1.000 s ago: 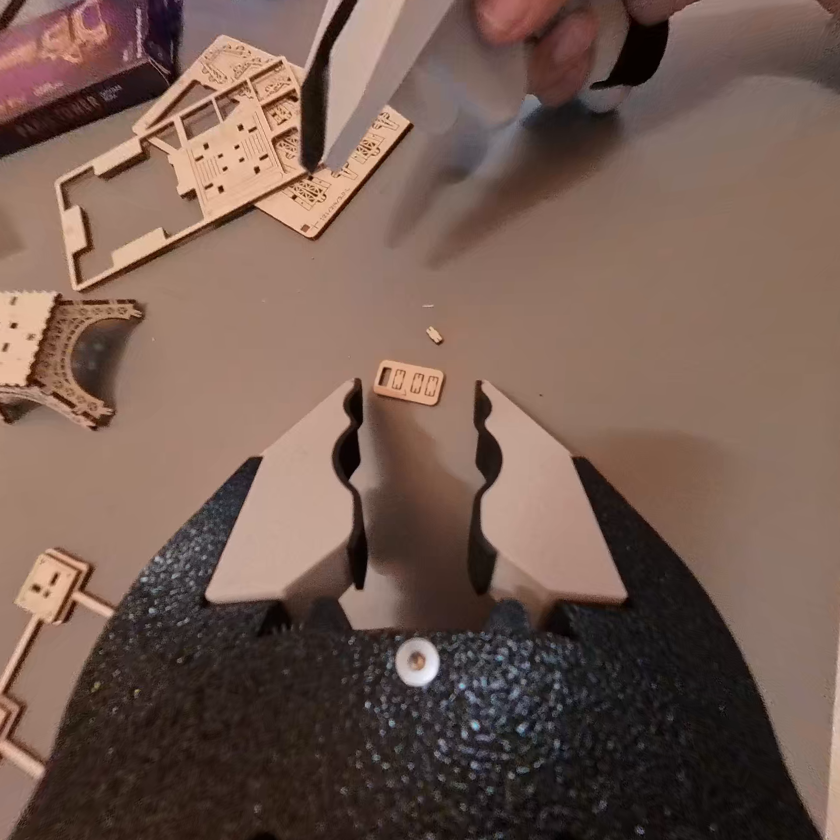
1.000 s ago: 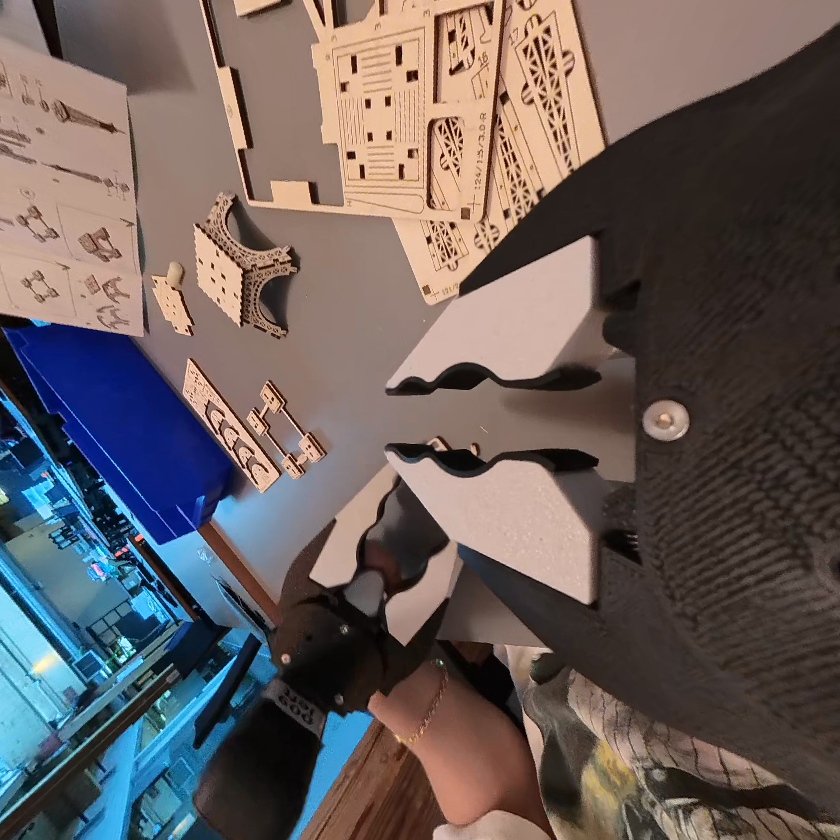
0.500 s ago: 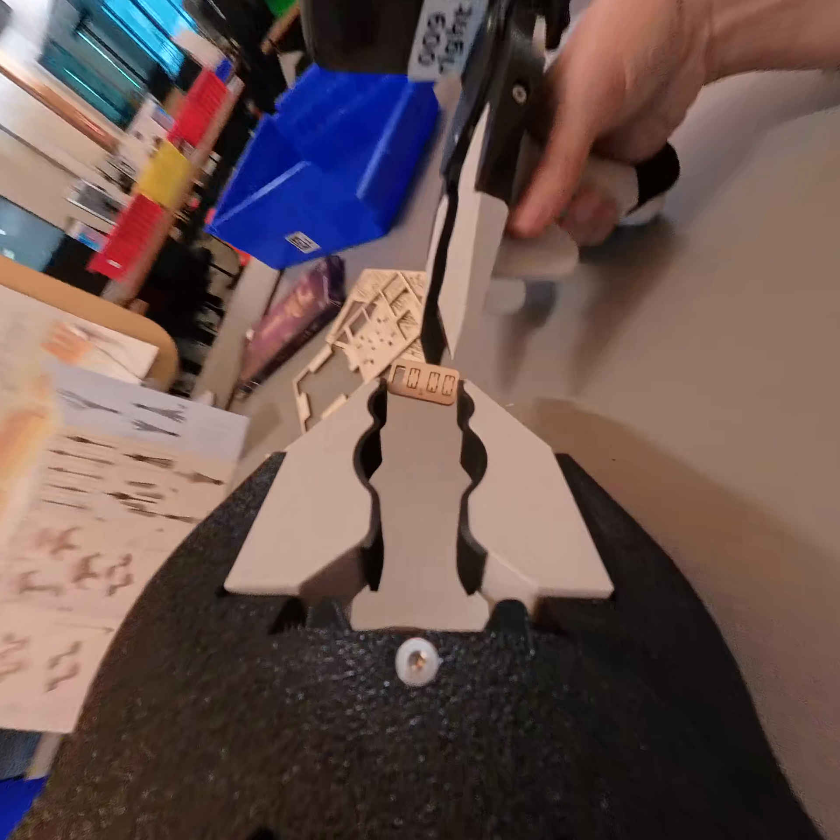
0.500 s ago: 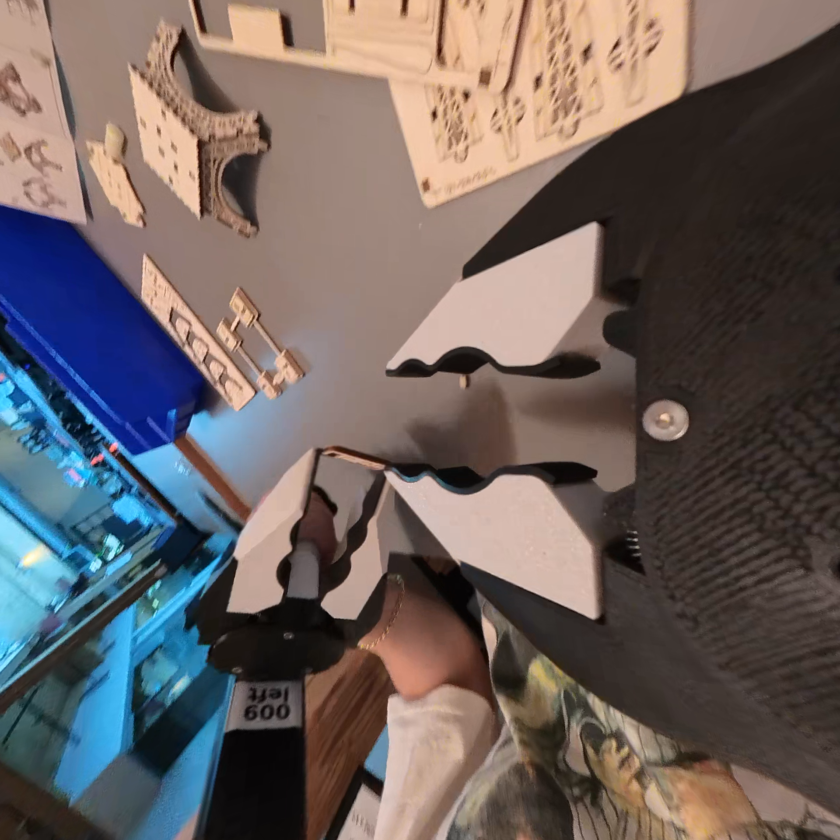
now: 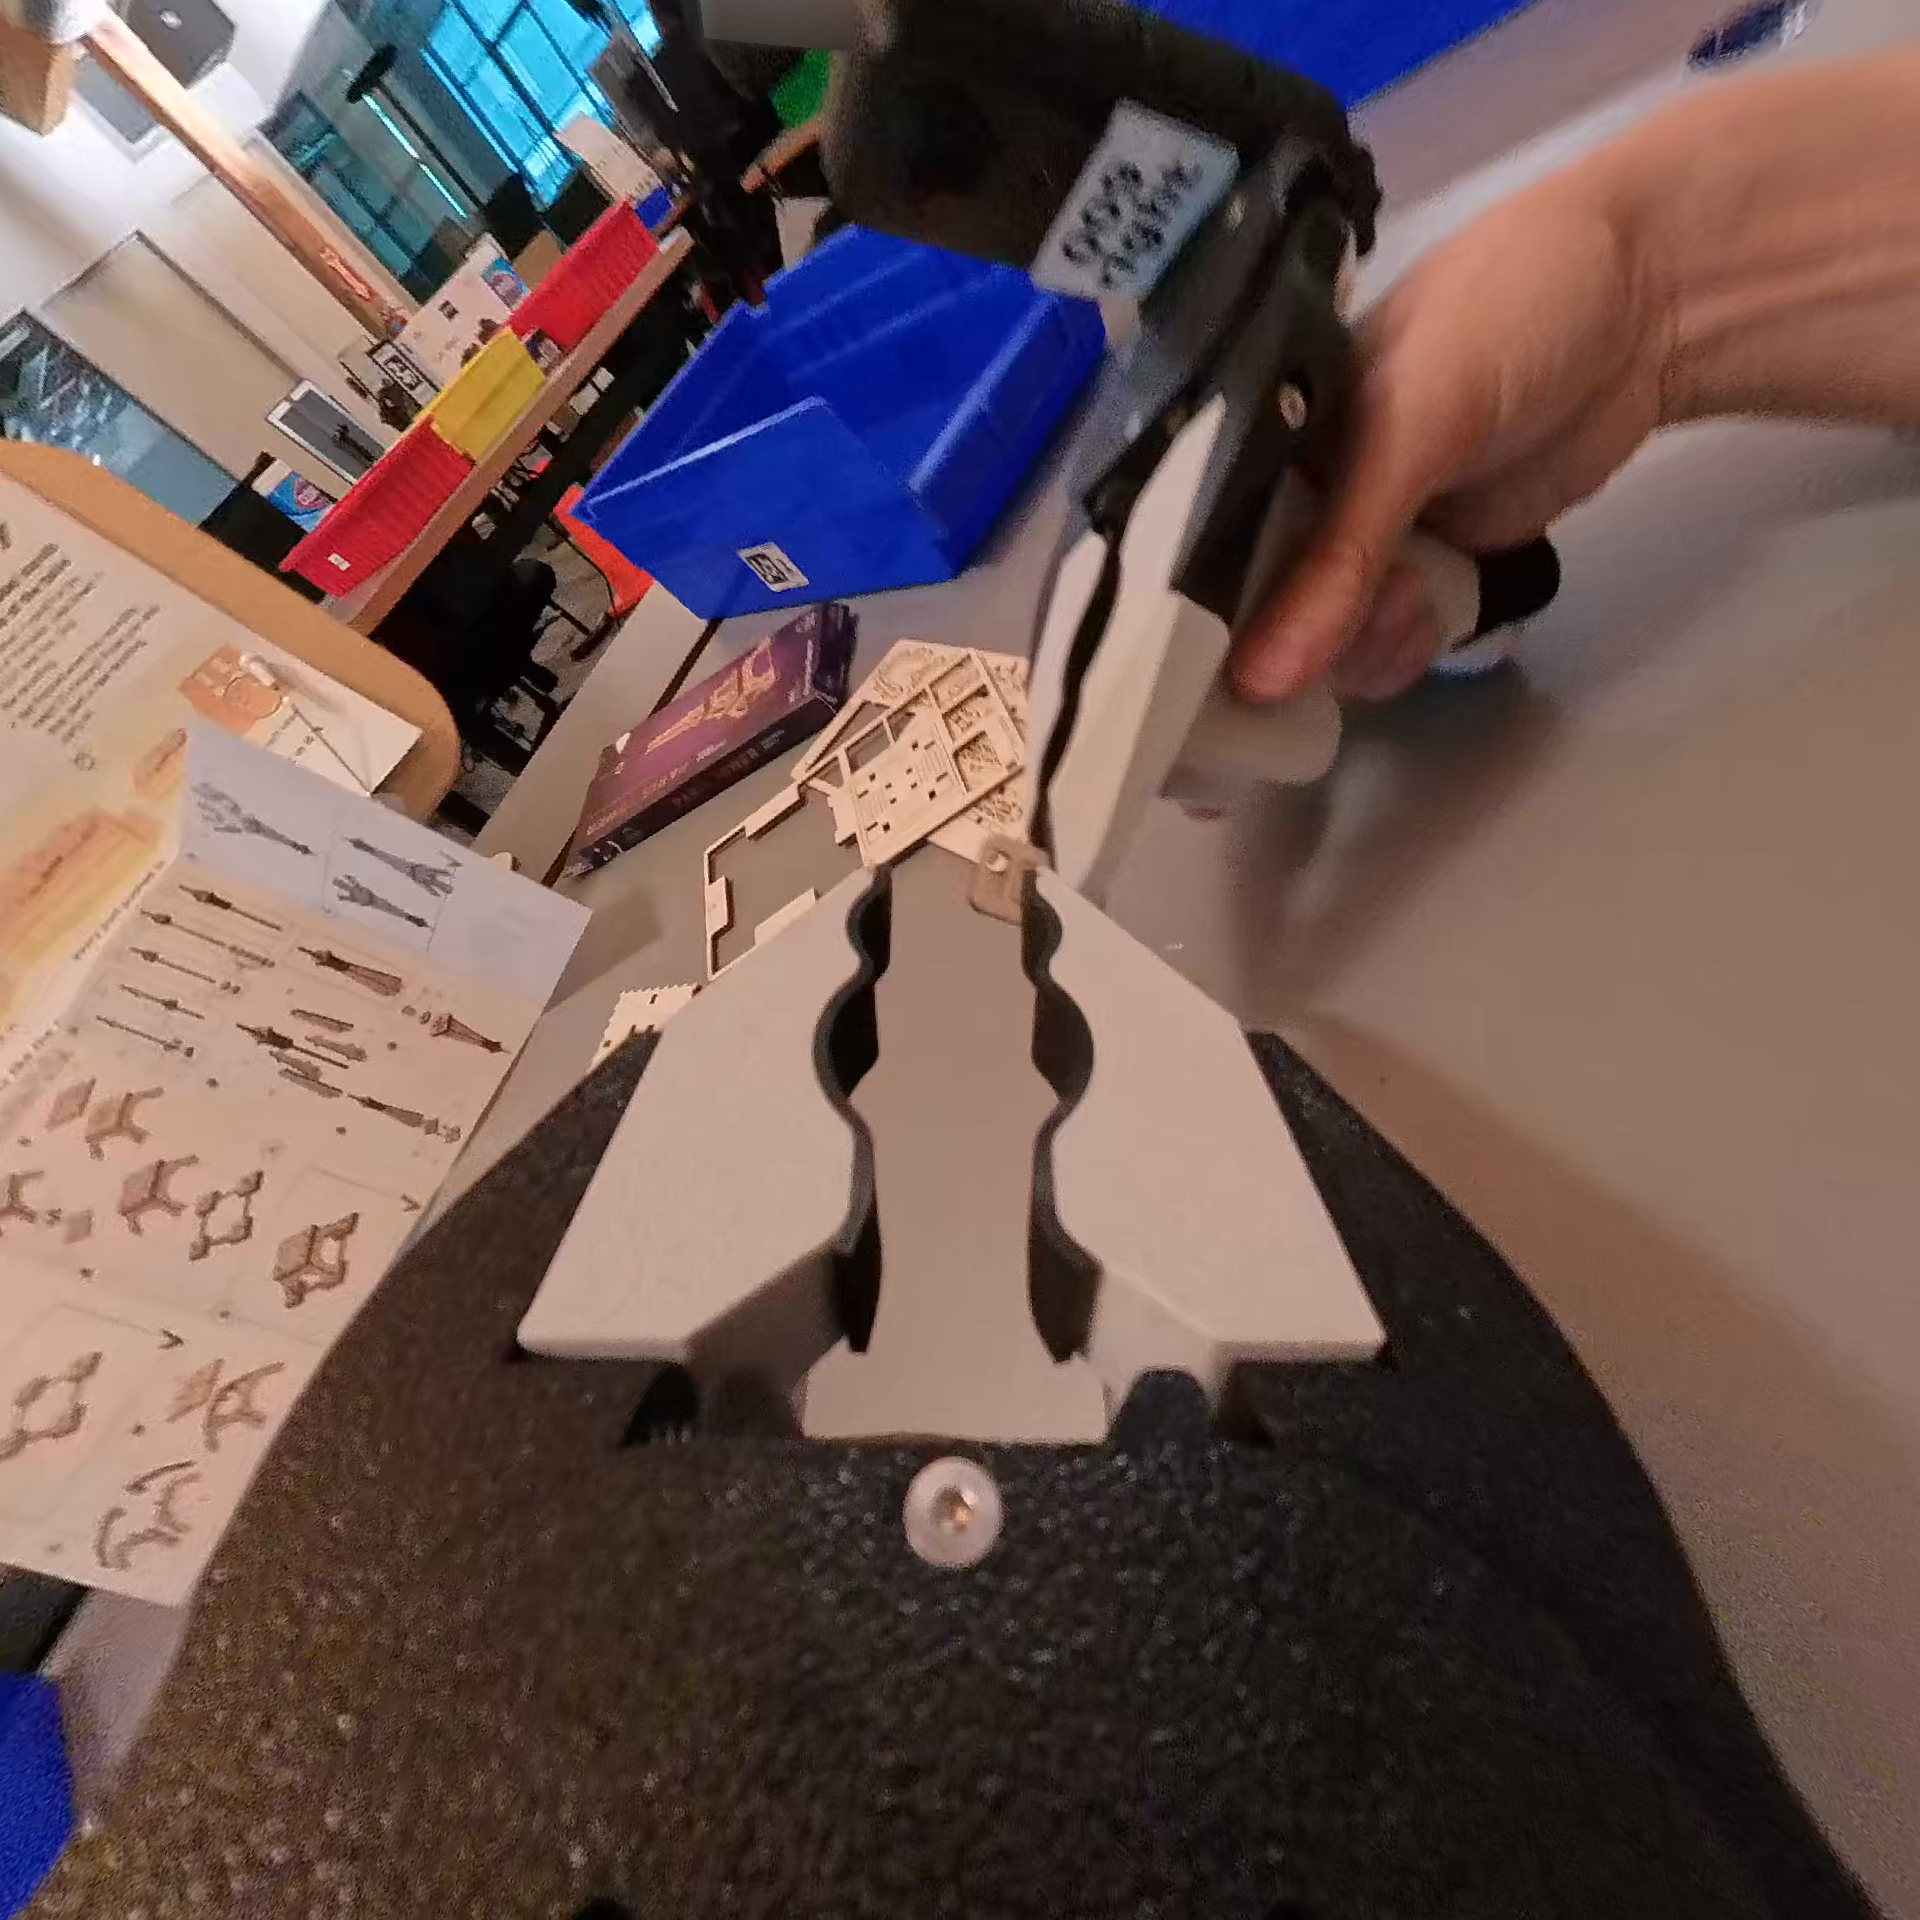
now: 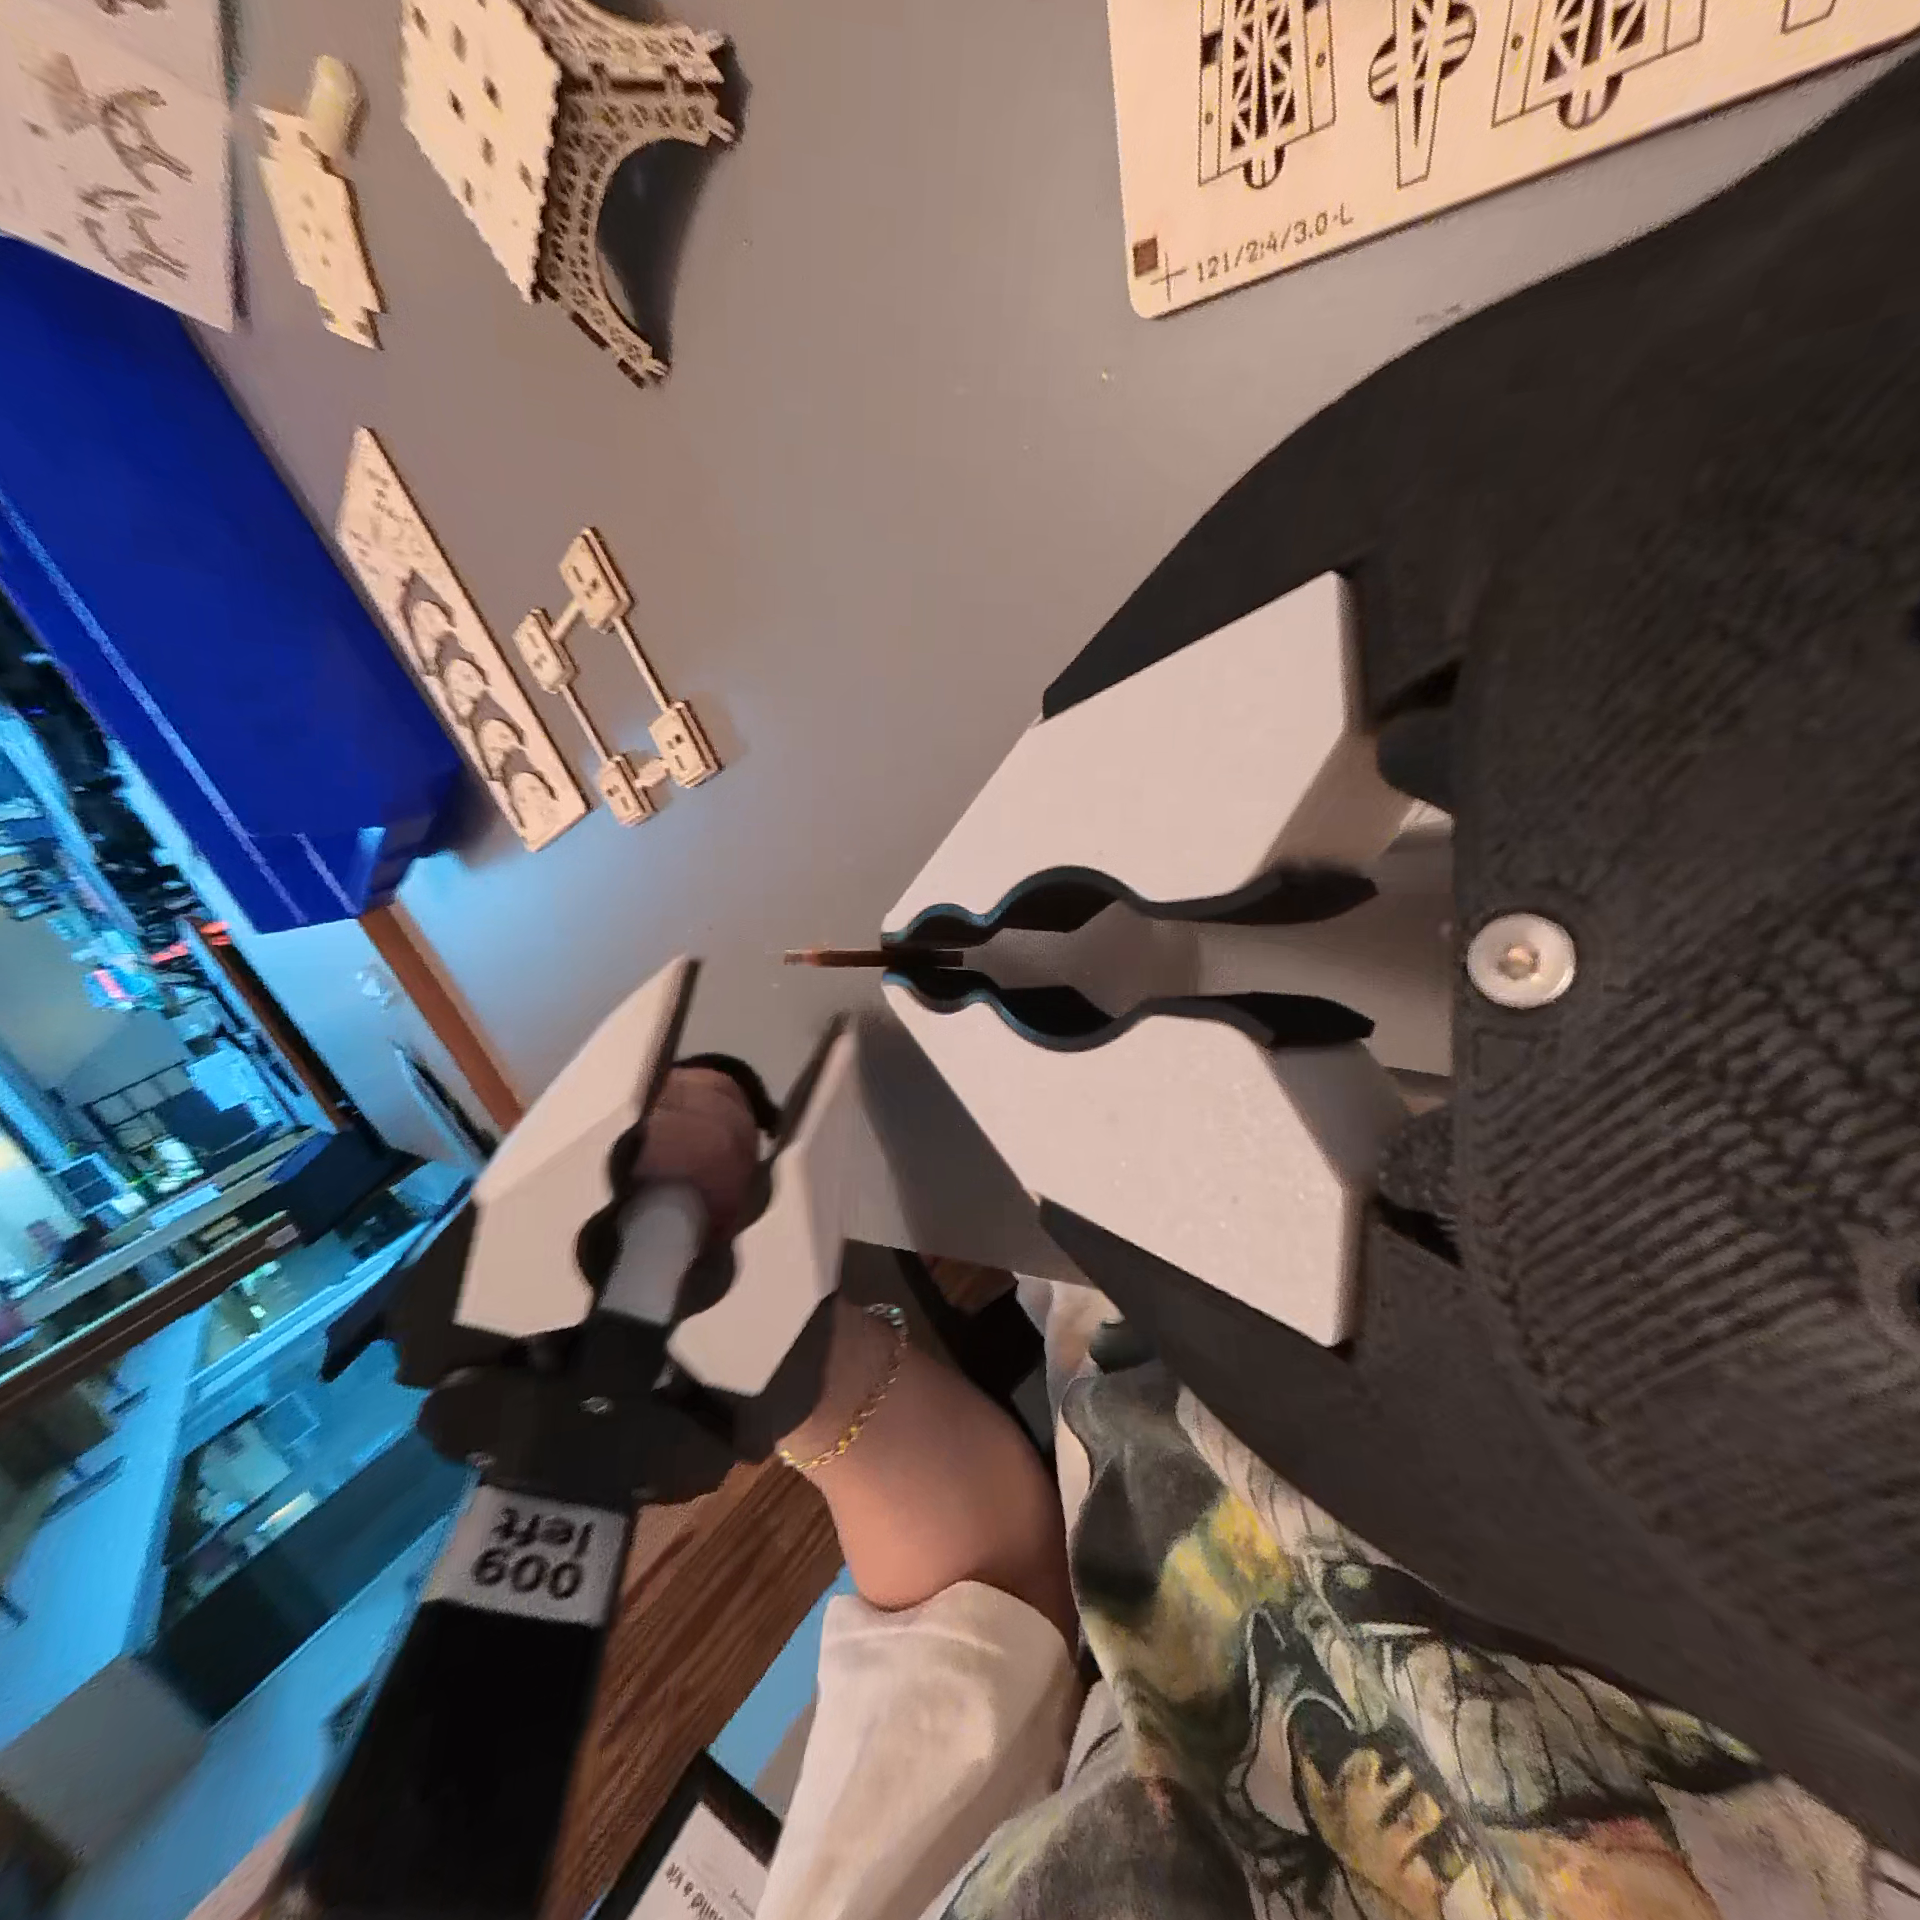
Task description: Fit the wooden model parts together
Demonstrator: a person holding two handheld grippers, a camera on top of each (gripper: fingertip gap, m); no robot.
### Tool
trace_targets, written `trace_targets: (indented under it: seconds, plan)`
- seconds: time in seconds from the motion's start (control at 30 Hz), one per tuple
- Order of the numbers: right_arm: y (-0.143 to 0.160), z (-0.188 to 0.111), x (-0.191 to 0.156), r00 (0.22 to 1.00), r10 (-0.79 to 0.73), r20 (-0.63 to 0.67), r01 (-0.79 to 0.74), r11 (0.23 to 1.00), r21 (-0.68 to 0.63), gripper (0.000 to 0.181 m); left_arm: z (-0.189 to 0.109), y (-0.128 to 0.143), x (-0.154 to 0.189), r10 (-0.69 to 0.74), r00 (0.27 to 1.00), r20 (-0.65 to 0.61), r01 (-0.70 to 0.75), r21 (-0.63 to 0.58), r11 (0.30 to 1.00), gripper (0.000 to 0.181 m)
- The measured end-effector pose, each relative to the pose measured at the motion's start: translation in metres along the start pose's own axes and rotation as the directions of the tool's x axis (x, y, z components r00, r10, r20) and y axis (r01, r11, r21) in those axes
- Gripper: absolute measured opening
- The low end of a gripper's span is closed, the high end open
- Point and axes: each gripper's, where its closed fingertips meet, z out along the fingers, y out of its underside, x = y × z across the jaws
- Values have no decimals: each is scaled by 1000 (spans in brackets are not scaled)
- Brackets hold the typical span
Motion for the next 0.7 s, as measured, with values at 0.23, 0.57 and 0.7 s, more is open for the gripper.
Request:
trace_targets:
  seconds: [0.23, 0.57, 0.7]
  plan:
    - [11, 8, 6, 998, -23, -61, 18, 996, -82, 1, -1, 14, 4, -68, 996, -49, 63, -102, 993, 25]
    - [40, 24, 11, 980, -148, -135, 104, 951, -292, 1, 5, 45, 22, -66, 990, -123, 42, -194, 980, 24]
    - [60, 30, 16, 966, -201, -163, 115, 899, -423, 1, 6, 62, 30, -78, 985, -155, 39, -241, 970, 31]
